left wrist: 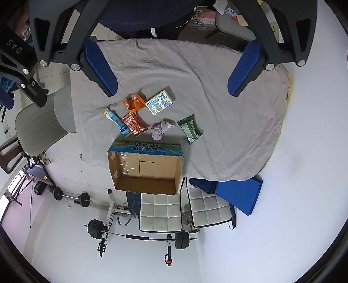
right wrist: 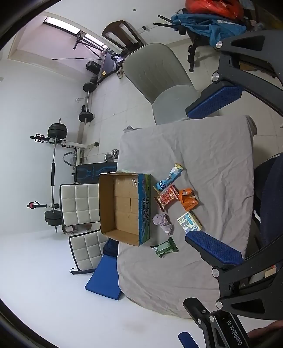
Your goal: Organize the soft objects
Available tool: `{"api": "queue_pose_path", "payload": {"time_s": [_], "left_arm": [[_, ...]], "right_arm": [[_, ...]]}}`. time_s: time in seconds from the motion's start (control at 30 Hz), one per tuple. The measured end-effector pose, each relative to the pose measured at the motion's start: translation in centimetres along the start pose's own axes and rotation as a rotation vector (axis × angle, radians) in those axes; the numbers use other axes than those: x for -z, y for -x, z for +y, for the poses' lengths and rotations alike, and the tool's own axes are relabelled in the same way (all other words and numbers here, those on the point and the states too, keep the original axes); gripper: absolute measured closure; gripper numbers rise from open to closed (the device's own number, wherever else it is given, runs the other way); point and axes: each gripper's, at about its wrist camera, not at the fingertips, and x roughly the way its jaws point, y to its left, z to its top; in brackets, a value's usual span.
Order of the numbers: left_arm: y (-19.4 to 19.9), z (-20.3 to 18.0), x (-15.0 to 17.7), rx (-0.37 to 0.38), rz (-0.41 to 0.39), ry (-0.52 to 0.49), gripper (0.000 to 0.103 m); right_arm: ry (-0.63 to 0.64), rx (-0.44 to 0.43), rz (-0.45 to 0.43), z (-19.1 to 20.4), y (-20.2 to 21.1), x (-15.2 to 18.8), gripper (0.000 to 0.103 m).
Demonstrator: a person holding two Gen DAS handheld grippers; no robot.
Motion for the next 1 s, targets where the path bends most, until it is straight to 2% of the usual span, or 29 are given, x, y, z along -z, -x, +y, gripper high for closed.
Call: {"api": "queue_pose_path", "payload": {"time_s": [0.57,1.0], "left_arm": [[0.30,-0.09,-0.18,0.007,-0.009,0.006,0.000],[0.29,-0.74,-0.64,0.000,-0.012,0.011,0.000]], "right_arm": [[-0.013,0.004,-0.010,-0.46,1.09,-0.17,0.000],[-0.015,0.003,-0.013,-0.69,0.44,-0.15,0.000]]}}
